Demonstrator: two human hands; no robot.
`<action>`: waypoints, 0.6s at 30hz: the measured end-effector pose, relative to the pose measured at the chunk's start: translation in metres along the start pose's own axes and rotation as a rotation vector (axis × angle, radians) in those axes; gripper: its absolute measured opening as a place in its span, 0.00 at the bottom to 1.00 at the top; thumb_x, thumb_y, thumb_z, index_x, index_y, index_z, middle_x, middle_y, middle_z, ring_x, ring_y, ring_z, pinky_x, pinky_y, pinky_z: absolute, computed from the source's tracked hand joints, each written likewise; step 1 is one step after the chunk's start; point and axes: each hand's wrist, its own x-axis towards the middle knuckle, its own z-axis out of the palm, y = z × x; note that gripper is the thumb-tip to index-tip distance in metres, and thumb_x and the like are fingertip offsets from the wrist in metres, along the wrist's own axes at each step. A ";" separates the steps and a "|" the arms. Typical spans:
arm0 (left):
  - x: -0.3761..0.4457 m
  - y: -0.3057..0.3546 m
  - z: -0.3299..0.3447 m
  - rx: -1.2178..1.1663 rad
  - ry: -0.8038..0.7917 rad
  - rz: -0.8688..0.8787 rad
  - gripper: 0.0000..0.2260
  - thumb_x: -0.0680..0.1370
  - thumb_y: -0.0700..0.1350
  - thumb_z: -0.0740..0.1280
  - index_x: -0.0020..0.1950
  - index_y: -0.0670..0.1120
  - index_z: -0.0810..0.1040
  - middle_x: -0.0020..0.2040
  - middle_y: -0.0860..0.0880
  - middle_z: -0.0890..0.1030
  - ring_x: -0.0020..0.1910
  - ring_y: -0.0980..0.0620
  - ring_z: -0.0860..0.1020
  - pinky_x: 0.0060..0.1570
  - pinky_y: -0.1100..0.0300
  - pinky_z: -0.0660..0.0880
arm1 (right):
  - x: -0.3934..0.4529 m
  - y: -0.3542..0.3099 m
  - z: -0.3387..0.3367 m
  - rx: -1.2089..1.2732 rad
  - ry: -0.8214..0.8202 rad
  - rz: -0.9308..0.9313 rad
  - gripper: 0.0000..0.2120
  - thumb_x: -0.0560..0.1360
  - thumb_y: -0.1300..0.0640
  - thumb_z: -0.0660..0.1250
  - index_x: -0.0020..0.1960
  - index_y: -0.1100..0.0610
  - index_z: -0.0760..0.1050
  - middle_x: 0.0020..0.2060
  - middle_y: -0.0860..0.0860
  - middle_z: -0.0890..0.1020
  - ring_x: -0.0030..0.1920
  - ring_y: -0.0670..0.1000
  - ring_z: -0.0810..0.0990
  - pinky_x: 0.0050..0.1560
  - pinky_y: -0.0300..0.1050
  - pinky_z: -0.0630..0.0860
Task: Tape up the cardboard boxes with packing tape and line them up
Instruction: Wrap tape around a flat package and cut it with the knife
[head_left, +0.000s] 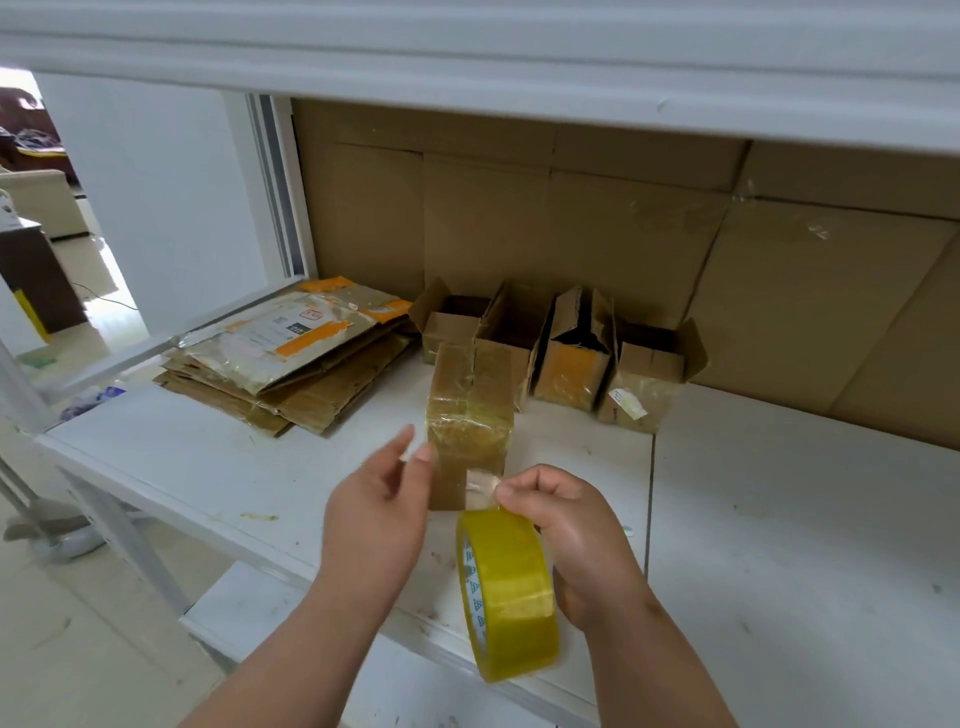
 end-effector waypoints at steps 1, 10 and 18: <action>0.008 0.000 -0.003 0.081 0.051 0.072 0.17 0.80 0.51 0.64 0.69 0.56 0.74 0.48 0.55 0.82 0.48 0.58 0.80 0.46 0.67 0.72 | -0.001 0.000 -0.002 -0.003 0.003 -0.015 0.11 0.75 0.59 0.72 0.34 0.51 0.80 0.35 0.51 0.83 0.42 0.53 0.80 0.54 0.58 0.78; 0.072 0.006 0.012 0.675 -0.335 0.576 0.22 0.79 0.56 0.66 0.74 0.58 0.70 0.77 0.52 0.65 0.77 0.48 0.59 0.74 0.52 0.59 | -0.005 0.003 -0.009 -0.008 0.017 -0.105 0.06 0.76 0.63 0.69 0.41 0.59 0.80 0.41 0.55 0.85 0.44 0.49 0.81 0.51 0.45 0.75; 0.085 -0.009 0.012 0.627 -0.290 0.684 0.23 0.73 0.53 0.74 0.68 0.58 0.76 0.69 0.51 0.76 0.66 0.46 0.70 0.64 0.59 0.62 | -0.002 0.008 -0.019 0.041 0.082 -0.101 0.08 0.75 0.62 0.70 0.38 0.54 0.81 0.46 0.60 0.84 0.49 0.54 0.81 0.62 0.57 0.74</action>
